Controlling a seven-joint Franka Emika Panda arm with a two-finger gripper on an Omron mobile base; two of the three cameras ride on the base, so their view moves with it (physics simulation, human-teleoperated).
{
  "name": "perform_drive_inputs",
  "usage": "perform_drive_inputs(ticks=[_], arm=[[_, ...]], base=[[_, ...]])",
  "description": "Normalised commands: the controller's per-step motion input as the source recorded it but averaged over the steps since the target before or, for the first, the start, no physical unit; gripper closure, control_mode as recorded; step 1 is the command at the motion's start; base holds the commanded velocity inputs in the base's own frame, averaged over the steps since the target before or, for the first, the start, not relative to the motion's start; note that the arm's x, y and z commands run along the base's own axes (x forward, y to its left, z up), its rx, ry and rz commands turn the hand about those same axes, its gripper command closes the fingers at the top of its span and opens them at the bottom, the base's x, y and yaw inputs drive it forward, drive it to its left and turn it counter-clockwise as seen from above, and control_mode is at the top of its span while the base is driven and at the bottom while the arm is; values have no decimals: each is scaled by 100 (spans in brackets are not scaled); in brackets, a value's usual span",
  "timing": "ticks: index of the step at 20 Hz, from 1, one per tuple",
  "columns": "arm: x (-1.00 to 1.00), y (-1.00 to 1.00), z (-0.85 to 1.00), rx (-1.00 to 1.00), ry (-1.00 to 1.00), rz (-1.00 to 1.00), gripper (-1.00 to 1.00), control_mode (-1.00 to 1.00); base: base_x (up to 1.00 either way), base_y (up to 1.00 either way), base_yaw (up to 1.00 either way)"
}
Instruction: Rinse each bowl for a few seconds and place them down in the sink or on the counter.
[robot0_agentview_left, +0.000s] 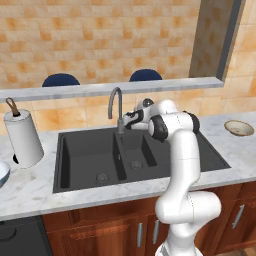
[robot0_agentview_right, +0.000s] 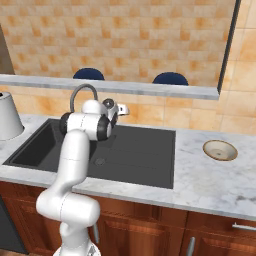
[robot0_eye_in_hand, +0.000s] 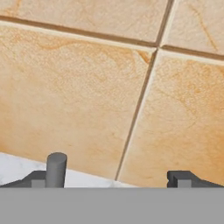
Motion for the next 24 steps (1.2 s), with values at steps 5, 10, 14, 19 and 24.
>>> perform_drive_inputs(ticks=[5, 10, 14, 19, 24], arm=[[2, -26, -46, 0, -5, -4, -100, -100], [-9, -44, -48, 0, -9, -9, -100, -100], [-4, -50, -48, 0, -7, -12, -100, -100], [0, -59, -41, 3, -1, -10, -100, -100], [0, -57, -45, 4, 0, -8, -100, -100]], base=[[0, 0, 0], [0, 0, 0], [0, 0, 0], [0, 0, 0], [0, 0, 0]])
